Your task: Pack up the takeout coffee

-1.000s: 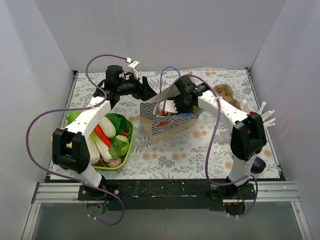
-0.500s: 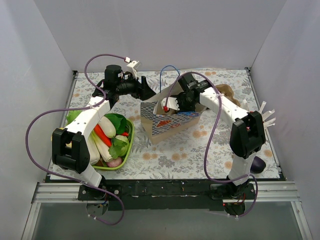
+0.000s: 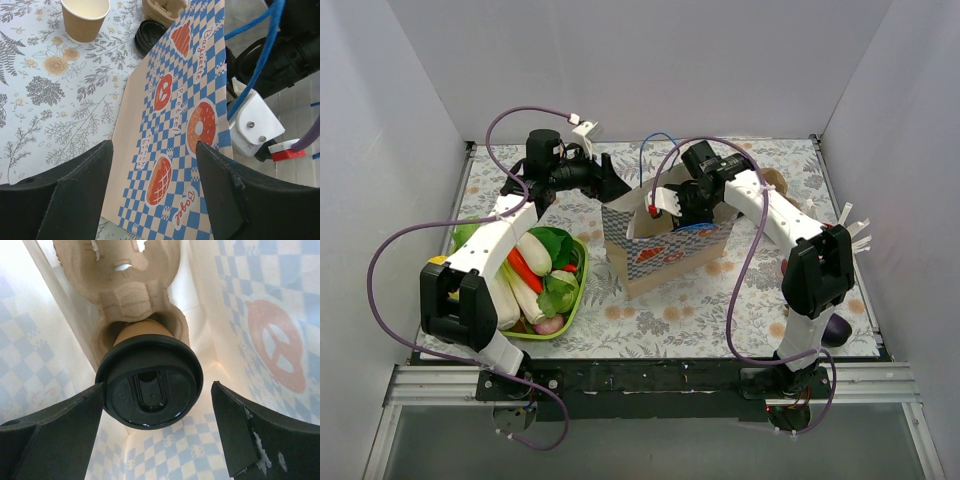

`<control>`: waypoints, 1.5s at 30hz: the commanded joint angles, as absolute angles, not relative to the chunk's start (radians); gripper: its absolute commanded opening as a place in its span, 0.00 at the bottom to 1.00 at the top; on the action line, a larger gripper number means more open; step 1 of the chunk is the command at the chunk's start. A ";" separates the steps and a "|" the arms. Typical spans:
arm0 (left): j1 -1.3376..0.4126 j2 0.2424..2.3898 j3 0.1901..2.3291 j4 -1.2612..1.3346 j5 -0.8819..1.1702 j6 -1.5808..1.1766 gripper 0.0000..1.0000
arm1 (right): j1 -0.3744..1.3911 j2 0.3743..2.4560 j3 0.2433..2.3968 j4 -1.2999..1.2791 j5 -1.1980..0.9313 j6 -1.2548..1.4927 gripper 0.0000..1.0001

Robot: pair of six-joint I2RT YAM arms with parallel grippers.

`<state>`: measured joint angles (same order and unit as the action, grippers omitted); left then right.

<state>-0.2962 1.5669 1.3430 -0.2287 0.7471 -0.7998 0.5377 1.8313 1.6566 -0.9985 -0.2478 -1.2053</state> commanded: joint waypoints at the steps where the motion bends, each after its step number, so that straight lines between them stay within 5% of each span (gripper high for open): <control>1: -0.291 1.517 1.381 -0.259 0.762 -0.762 0.67 | 0.535 1.746 1.712 -1.003 -0.288 -1.158 0.94; 13: -0.291 1.529 1.428 -0.279 0.741 -0.739 0.67 | 0.525 1.617 1.681 -0.847 -0.350 -1.020 0.95; 25: -0.291 1.522 1.463 -0.314 0.671 -0.712 0.70 | 0.459 1.551 1.828 -0.686 -0.247 -0.585 0.98; 28: -0.290 1.513 1.460 -0.318 0.632 -0.713 0.73 | 0.437 1.560 1.876 -0.667 -0.160 -0.478 0.98; 35: -0.276 1.509 1.492 -0.287 0.540 -0.752 0.77 | 0.434 1.595 1.916 -0.577 0.406 -0.302 0.98; 45: -0.255 1.571 1.657 -0.321 0.425 -0.709 0.85 | 0.434 1.534 1.761 -0.451 0.535 -0.331 0.98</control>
<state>-0.2592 1.5665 1.5700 -0.3107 0.4980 -0.7395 0.4366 1.5715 1.7691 -0.5468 0.4358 -0.3439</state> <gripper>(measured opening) 0.837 0.982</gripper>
